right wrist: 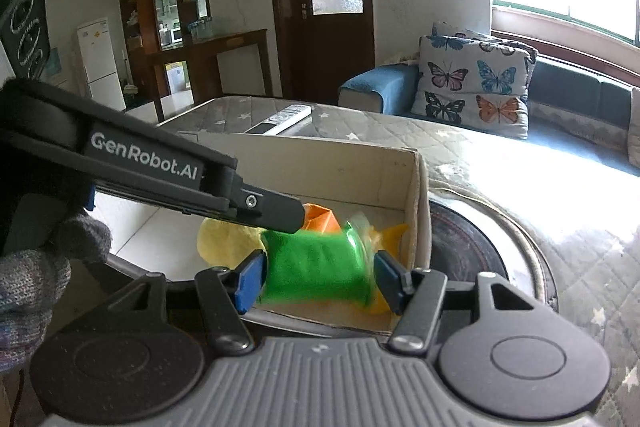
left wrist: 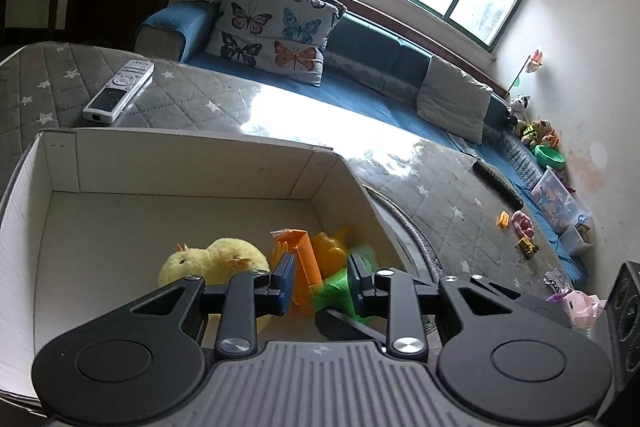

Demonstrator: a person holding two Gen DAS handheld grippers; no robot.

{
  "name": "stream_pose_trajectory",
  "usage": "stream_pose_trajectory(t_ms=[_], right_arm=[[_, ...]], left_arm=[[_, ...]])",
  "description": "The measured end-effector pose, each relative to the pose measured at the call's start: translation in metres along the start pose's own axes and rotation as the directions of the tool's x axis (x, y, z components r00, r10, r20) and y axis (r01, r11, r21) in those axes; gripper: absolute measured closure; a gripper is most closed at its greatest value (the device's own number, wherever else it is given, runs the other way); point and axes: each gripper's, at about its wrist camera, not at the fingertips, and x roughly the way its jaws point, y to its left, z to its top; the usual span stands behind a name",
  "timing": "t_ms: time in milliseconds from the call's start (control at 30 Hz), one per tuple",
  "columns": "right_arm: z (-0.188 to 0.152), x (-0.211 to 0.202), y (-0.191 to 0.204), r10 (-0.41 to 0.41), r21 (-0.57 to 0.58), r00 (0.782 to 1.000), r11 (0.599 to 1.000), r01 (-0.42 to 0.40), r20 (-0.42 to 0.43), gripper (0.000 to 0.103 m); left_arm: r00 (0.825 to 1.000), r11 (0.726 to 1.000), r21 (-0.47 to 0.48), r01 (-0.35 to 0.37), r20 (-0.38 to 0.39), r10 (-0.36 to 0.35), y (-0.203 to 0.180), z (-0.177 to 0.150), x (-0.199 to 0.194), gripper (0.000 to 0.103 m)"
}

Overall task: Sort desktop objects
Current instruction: 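Carry the green pouch into the box and open the right gripper, then move the left gripper to the large orange rubber duck and grasp it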

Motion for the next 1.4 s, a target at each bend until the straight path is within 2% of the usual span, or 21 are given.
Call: stream_pose_trajectory(t_ms=[67, 467, 933, 1033, 1100, 1400], right_arm=[[-0.001, -0.002, -0.001, -0.003, 0.007, 1.0, 1.0, 0.003, 0.006, 0.038], [-0.008, -0.03, 0.011, -0.003, -0.035, 1.0, 0.999, 0.004, 0.024, 0.038], [-0.036, -0.066, 0.042, 0.052, -0.098, 0.999, 0.994, -0.052, -0.007, 0.037], [-0.042, -0.064, 0.049, 0.065, -0.104, 0.998, 0.992, -0.067, -0.023, 0.036], [-0.045, -0.06, 0.054, 0.071, -0.108, 0.997, 0.991, -0.075, -0.034, 0.032], [-0.058, -0.045, 0.071, 0.096, -0.121, 0.992, 0.987, -0.106, -0.084, 0.032]], left_arm=[[1.0, 1.0, -0.002, -0.002, -0.001, 0.002, 0.001, -0.001, 0.0, 0.073], [0.999, 0.999, 0.025, -0.024, 0.039, 0.023, -0.004, -0.01, -0.03, 0.073], [0.995, 0.996, 0.048, -0.073, 0.076, 0.069, -0.003, -0.044, -0.075, 0.072], [0.993, 0.996, 0.036, -0.083, 0.081, 0.08, 0.003, -0.052, -0.084, 0.072], [0.992, 0.995, 0.025, -0.092, 0.085, 0.089, 0.007, -0.057, -0.089, 0.072], [0.993, 0.992, -0.065, -0.104, 0.042, 0.107, 0.04, -0.075, -0.094, 0.072]])
